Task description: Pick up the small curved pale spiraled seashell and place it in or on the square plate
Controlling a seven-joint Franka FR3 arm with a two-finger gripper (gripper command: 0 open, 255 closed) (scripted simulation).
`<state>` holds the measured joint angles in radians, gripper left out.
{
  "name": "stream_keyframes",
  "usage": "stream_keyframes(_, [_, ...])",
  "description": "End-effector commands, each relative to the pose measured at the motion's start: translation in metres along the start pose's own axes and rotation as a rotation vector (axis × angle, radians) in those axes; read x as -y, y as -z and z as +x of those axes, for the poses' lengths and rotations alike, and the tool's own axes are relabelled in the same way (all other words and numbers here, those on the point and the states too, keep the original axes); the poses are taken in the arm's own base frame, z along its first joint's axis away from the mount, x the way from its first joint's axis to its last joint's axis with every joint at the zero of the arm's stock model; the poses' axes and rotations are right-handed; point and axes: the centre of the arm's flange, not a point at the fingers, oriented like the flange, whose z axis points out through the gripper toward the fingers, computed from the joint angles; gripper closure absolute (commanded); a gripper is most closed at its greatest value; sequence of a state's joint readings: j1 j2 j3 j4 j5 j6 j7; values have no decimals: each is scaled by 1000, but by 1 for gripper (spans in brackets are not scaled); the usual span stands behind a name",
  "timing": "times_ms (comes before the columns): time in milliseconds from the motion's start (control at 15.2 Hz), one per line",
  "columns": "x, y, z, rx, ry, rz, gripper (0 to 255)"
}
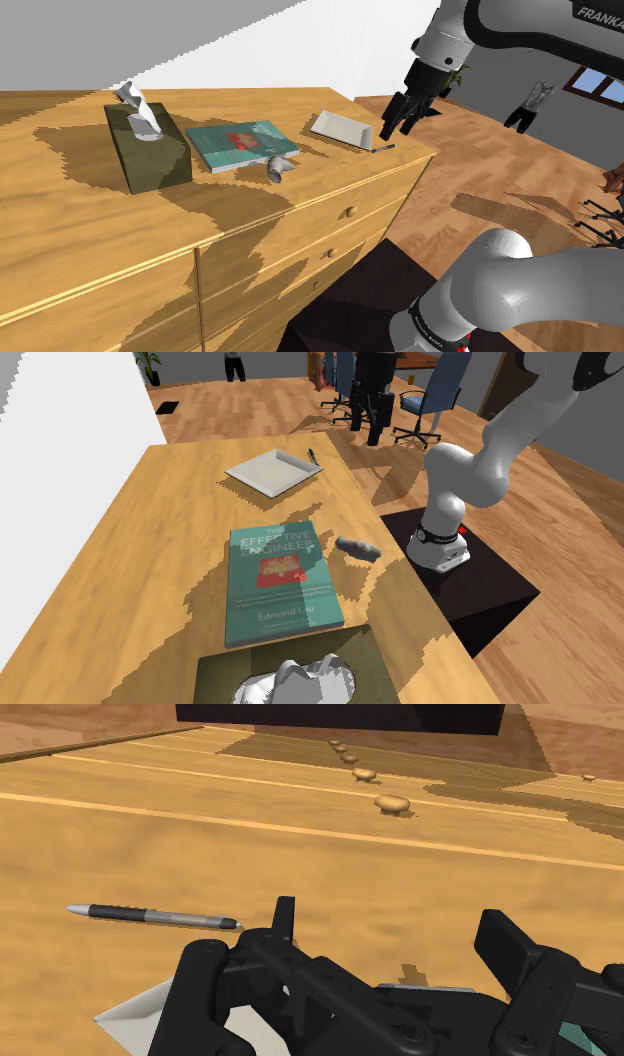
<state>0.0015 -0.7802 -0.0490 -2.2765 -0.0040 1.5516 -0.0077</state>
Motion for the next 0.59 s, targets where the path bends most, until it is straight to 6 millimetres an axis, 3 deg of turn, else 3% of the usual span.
stream_keyframes(0, [0, 0, 0, 0, 0, 0, 0])
stream_keyframes(528, [97, -26, 36, 81, -196, 10, 0])
